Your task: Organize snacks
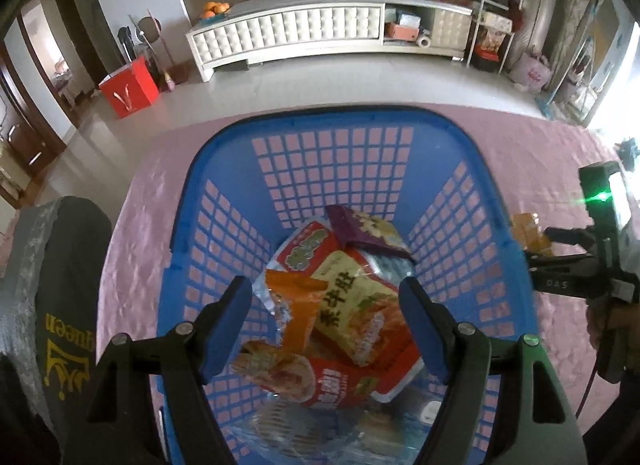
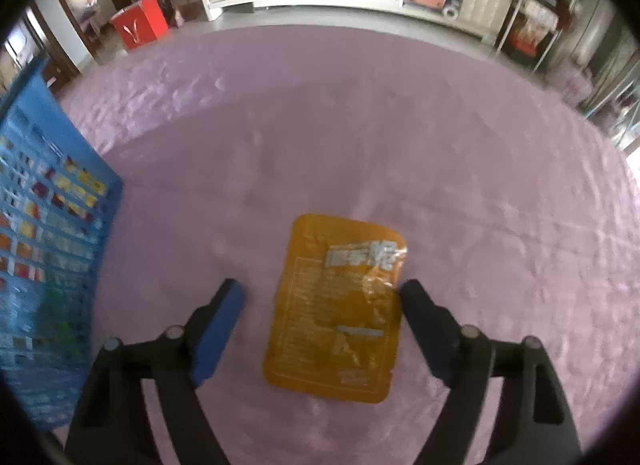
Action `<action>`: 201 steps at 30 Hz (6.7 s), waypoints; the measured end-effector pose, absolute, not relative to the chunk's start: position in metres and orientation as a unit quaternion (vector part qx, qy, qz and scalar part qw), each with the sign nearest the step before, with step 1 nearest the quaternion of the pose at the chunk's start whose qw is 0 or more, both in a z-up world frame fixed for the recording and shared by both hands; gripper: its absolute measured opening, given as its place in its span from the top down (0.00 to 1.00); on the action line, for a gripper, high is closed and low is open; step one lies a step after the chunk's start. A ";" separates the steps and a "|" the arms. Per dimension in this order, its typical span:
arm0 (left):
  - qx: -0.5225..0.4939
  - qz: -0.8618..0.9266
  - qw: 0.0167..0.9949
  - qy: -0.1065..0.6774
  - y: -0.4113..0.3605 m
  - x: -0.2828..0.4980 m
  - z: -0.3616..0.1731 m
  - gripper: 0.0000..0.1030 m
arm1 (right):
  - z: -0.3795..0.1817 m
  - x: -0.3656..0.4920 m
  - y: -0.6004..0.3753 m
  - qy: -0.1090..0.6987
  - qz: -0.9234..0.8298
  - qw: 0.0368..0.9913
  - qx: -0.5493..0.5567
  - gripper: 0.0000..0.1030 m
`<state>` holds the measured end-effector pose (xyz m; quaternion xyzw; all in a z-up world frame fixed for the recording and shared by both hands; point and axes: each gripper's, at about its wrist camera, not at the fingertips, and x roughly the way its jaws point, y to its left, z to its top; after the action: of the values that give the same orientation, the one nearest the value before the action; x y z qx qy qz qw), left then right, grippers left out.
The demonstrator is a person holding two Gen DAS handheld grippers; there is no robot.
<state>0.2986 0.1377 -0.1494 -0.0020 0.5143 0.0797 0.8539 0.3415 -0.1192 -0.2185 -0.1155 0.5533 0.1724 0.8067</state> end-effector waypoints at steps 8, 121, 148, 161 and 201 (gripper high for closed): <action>-0.022 0.074 0.854 0.515 0.147 0.297 -0.150 0.25 | -0.213 0.325 -0.125 0.527 0.164 0.828 -0.104 0.36; -0.019 0.061 0.978 0.201 0.093 0.005 0.021 0.00 | 0.031 0.037 -0.130 0.216 0.218 0.947 -0.091 0.00; -0.029 0.057 0.979 0.192 0.042 -0.078 0.009 0.00 | 0.027 -0.028 -0.158 0.191 0.216 0.956 -0.060 0.00; -0.026 0.057 0.979 0.194 0.039 -0.080 0.008 0.00 | 0.024 -0.032 -0.165 0.197 0.212 0.956 -0.055 0.00; -0.020 0.056 0.977 0.206 0.028 -0.080 0.007 0.00 | 0.024 -0.040 -0.166 0.211 0.210 0.954 -0.047 0.00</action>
<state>-0.0801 0.0278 0.0068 -0.0205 0.2063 0.0561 0.9767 -0.0402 -0.1659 0.0243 -0.0475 0.2105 0.2100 0.9536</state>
